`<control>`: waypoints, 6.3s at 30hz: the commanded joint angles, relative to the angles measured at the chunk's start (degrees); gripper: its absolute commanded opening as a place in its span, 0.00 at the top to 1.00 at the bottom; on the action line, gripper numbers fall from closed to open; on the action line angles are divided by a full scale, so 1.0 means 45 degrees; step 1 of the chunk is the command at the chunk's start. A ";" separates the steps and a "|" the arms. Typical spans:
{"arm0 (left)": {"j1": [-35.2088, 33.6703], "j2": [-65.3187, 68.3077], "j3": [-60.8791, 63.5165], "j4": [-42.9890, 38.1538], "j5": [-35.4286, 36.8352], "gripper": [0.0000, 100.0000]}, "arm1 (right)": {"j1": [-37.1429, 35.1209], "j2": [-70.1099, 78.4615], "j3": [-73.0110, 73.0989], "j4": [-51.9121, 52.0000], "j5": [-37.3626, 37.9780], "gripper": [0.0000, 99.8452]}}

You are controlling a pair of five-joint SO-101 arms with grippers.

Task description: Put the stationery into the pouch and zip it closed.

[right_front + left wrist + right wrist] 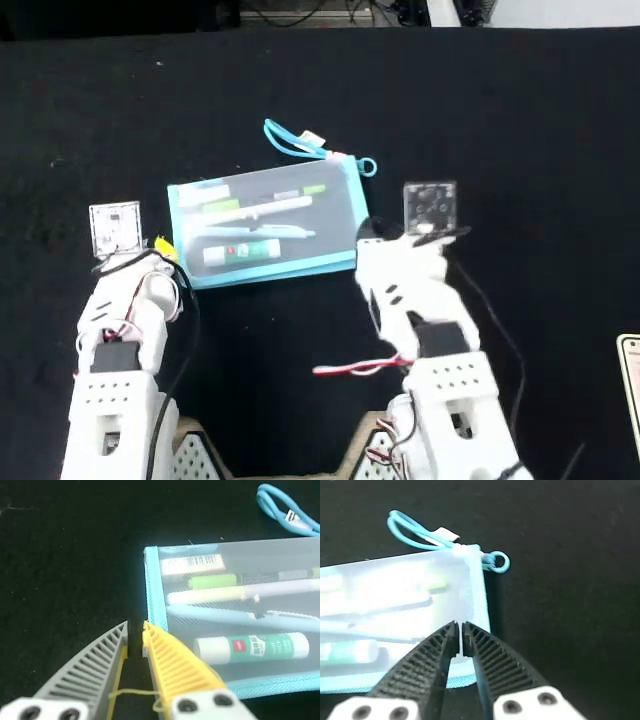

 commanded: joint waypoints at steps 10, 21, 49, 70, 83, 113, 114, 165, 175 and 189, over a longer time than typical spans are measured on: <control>-0.0107 -0.2930 0.1162 -0.0234 0.0039 0.94 | -0.0195 -0.2491 0.0733 0.0000 0.0352 0.98; -0.0107 -0.3399 0.1397 -0.0215 0.0039 0.94 | -0.0176 -0.3331 0.1006 0.0059 0.0371 0.98; -0.0127 -0.3399 0.1592 -0.0332 0.0039 0.93 | 0.0020 -0.3350 0.1045 -0.0078 0.0352 0.99; -0.0107 -0.3399 0.1631 -0.0332 0.0039 0.93 | 0.2227 -0.5773 0.3057 0.0801 0.0274 0.99; -0.0107 -0.3399 0.1612 -0.0332 0.0039 0.93 | 0.2149 -0.6828 0.3057 0.2442 0.0352 0.98; -0.1221 -0.3399 0.0850 -0.0215 0.0039 0.93 | 0.2168 -0.6926 0.3057 0.6037 0.0352 0.98; -0.1573 -0.3399 0.0830 -0.0215 0.0039 0.93 | 0.2188 -0.6926 0.3057 0.6037 0.0352 0.98; -0.0049 -0.7443 0.1768 1.0608 0.0117 0.93 | 0.2227 -0.6828 0.3057 0.6115 0.0352 0.98; -0.0147 -0.7346 0.1729 1.0628 0.0117 0.93 | 0.2227 -0.6906 0.3057 0.6115 0.0352 0.99; -0.0147 -0.7346 0.1729 1.0628 0.0117 0.93 | 0.2168 -0.6906 0.3057 0.8674 0.0352 0.99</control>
